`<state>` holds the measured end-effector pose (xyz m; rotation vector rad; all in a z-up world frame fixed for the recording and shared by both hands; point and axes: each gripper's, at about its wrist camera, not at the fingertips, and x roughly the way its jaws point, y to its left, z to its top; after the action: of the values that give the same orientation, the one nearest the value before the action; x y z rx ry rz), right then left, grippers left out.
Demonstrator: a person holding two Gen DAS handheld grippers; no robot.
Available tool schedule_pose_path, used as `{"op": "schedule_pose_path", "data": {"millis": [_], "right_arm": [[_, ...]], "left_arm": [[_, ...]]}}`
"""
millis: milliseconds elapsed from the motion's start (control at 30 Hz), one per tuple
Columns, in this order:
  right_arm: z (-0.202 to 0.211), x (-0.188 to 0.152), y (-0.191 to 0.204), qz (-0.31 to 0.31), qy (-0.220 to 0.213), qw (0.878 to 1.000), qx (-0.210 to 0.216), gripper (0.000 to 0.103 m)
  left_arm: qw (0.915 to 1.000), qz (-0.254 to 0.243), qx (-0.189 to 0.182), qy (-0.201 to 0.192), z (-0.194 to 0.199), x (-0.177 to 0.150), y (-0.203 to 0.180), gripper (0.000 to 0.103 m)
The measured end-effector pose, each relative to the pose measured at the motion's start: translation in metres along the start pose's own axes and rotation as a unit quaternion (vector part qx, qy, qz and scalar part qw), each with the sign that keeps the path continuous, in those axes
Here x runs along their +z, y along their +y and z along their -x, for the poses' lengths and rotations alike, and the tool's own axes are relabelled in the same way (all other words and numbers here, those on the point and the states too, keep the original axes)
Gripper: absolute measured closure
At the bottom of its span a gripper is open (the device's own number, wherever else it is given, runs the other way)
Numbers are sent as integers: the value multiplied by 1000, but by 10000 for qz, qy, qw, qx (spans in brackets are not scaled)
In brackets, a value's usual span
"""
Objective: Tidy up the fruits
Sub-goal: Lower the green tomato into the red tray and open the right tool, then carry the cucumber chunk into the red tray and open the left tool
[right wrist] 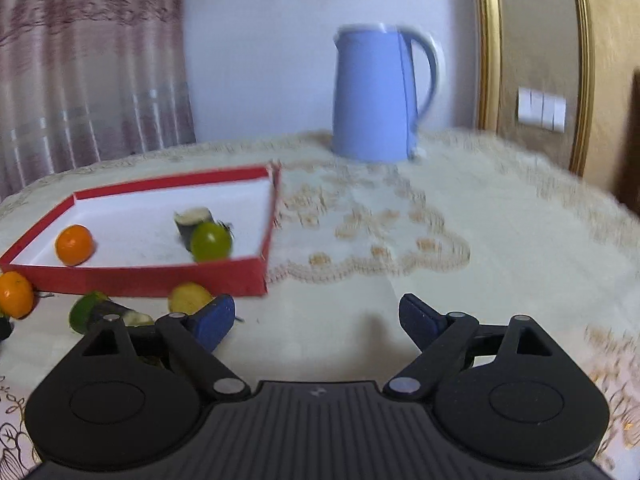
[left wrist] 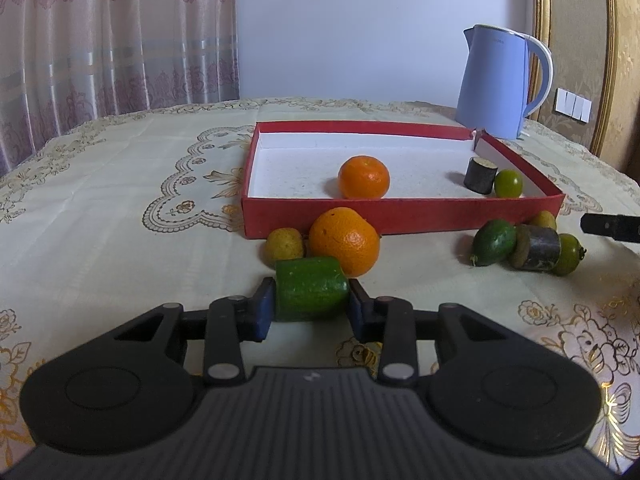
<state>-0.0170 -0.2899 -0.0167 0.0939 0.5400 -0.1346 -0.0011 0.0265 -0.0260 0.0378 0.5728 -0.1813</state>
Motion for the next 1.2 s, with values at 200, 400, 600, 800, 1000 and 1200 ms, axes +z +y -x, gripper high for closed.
{"op": "schedule_pose_path", "data": {"millis": [200,400,600,800,1000,1200], "right_arm": [[-9,0,-2,-206,215,9995,78,13],[-11,-1,-4,-313,307,9989,177,12],[-12,-2,-10,-532,312,9978,235,10],[-16,-1,-6,-380,415,9982,182,6],[-17,-2,-3,-354,426,9983,166,6],[-17,-2,-2,-322,435,9984,144,6]], "left_arm": [[10000,-70,45,-17,1,0,-2,70],[9999,-110,69,-33,3,0,-3,71],[9999,-128,42,-93,10,4,-2,72],[9994,-94,-163,-298,20,31,0,74],[9990,-147,-202,-373,5,53,-3,75],[9990,-124,-194,-382,-3,65,1,76]]}}
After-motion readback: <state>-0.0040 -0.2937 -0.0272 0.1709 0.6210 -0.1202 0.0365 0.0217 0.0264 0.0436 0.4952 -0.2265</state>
